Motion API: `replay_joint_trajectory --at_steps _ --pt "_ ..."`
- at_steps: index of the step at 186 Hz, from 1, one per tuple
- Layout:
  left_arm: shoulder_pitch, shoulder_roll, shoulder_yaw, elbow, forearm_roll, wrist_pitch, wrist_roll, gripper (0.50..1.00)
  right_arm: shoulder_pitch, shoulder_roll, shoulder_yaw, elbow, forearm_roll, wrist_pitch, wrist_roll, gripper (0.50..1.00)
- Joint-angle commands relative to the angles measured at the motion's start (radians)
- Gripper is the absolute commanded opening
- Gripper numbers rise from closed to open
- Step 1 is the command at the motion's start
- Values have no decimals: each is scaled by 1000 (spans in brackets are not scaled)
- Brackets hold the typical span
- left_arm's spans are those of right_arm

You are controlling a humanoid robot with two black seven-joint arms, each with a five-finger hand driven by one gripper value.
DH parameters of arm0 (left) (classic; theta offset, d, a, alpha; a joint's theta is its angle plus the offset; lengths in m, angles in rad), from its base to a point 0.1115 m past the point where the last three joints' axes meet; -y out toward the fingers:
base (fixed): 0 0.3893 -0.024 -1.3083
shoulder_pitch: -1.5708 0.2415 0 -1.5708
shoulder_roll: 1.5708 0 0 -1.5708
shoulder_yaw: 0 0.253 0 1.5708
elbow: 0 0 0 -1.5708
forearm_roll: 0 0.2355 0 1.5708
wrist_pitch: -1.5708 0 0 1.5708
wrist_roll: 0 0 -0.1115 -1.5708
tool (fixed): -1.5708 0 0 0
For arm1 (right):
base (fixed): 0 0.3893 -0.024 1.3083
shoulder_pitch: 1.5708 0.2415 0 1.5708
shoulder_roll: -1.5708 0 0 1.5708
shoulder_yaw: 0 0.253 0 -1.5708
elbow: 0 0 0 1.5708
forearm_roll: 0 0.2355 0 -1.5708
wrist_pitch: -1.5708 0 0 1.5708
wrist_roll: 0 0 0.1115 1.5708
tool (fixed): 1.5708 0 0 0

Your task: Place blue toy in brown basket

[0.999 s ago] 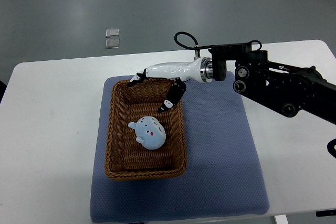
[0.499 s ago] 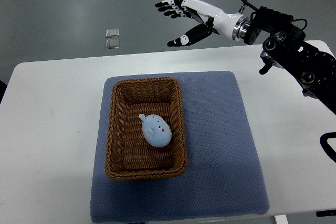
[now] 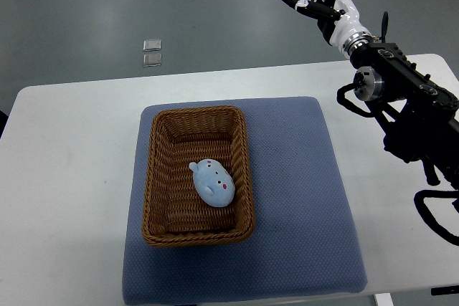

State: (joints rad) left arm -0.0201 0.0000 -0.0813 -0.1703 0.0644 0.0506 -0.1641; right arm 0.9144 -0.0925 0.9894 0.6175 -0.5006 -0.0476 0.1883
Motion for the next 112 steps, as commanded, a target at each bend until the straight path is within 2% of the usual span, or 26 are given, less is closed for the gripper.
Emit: replay_joint_trajectory --at_steps 1,50,62,86,112 --pt "0 0 0 0 0 0 0 1000 -2 2 -2 -58 158 -2 0 897" --pt "0 0 0 0 0 0 0 1000 -34 34 14 -79 336 54 17 897" --pt "0 0 0 0 0 0 0 1000 -46 46 21 -79 343 52 20 897" --pt "0 0 0 0 0 0 0 1000 -72 82 23 -79 341 46 68 909" --pt "0 0 0 0 0 0 0 1000 -74 83 20 -81 341 45 72 909"
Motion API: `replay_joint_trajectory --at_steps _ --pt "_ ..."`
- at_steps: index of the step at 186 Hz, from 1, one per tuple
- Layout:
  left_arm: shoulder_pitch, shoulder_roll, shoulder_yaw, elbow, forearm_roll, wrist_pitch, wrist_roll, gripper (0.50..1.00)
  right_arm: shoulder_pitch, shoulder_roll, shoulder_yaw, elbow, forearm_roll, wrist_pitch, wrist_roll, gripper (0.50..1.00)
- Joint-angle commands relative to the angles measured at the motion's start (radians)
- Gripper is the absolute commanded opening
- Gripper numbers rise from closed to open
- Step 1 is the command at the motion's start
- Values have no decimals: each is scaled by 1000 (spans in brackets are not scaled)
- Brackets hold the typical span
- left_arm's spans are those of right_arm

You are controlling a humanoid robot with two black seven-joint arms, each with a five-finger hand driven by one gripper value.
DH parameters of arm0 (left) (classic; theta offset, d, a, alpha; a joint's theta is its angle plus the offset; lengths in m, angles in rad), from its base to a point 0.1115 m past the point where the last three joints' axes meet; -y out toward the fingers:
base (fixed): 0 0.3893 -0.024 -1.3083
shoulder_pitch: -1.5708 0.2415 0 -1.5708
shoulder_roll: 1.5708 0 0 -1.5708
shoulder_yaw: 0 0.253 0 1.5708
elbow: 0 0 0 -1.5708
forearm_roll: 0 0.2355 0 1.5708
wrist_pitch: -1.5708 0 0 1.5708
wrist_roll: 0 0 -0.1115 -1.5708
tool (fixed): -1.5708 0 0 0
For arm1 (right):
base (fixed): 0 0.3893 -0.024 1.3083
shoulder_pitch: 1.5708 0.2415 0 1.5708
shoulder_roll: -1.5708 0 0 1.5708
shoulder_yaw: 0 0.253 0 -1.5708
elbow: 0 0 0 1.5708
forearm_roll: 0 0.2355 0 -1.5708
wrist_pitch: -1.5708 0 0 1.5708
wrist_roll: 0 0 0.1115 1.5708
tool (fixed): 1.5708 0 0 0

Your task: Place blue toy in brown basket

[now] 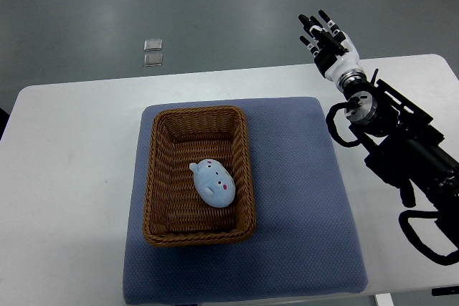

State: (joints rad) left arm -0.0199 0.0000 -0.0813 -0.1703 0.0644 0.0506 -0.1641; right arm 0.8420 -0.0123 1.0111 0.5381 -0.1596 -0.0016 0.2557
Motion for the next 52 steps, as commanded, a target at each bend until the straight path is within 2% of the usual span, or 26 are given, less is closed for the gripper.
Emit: replay_joint_trajectory --at_steps 1,52 --pt "0 0 0 0 0 0 0 1000 -1 3 -2 -1 0 -1 5 909" --pt "0 0 0 0 0 0 0 1000 -1 2 -2 -23 0 -1 7 909"
